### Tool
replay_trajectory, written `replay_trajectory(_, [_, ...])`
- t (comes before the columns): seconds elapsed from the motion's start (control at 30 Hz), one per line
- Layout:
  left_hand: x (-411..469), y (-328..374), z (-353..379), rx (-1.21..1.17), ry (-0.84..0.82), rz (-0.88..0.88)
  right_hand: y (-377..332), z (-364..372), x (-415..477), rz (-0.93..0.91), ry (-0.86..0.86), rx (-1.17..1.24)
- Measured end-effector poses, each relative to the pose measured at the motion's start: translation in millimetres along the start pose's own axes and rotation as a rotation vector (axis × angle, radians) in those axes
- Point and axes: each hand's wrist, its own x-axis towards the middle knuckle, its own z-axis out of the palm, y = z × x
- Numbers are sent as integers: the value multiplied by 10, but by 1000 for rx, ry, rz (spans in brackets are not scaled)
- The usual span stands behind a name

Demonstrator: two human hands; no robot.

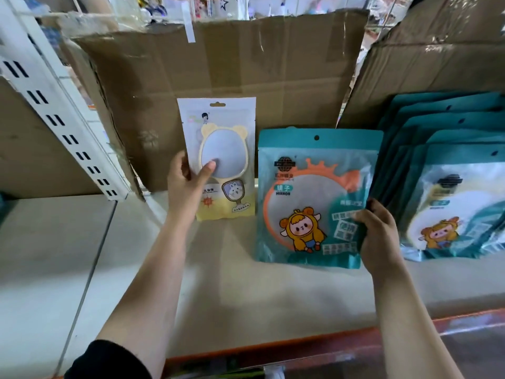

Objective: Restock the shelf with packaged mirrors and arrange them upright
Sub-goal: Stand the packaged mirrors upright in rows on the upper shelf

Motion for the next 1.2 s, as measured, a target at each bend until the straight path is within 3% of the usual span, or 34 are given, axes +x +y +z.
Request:
replay_trajectory(0.17, [-111, -66, -23, 42, 45, -103, -12, -8, -7, -13, 3, 29])
replay_trajectory(0.33, [-427, 63, -188, 208, 166, 193, 80, 113, -171, 5, -2, 126])
replay_trajectory(0.4, [-608, 196, -114, 148, -45, 226, 95, 109, -246, 12, 29, 187])
replay_trajectory(0.5, [-811, 290, 49, 181, -560, 18, 163, 91, -393, 30, 63, 244])
replay_trajectory(0.57, [-955, 301, 188, 240, -721, -54, 172, 37, -499, 18, 69, 269])
replay_trajectory(0.73, [-1215, 523, 615, 256, -611, 55, -81, -324, -559, -100, 87, 212])
replay_trajectory(1.03, [-1629, 673, 1840, 368, -426, 162, -407, -1600, -239, -307, 182, -307])
replay_trajectory(1.2, [-1905, 418, 2579, 451, -291, 191, -456, -2239, 100, -374, 200, -554])
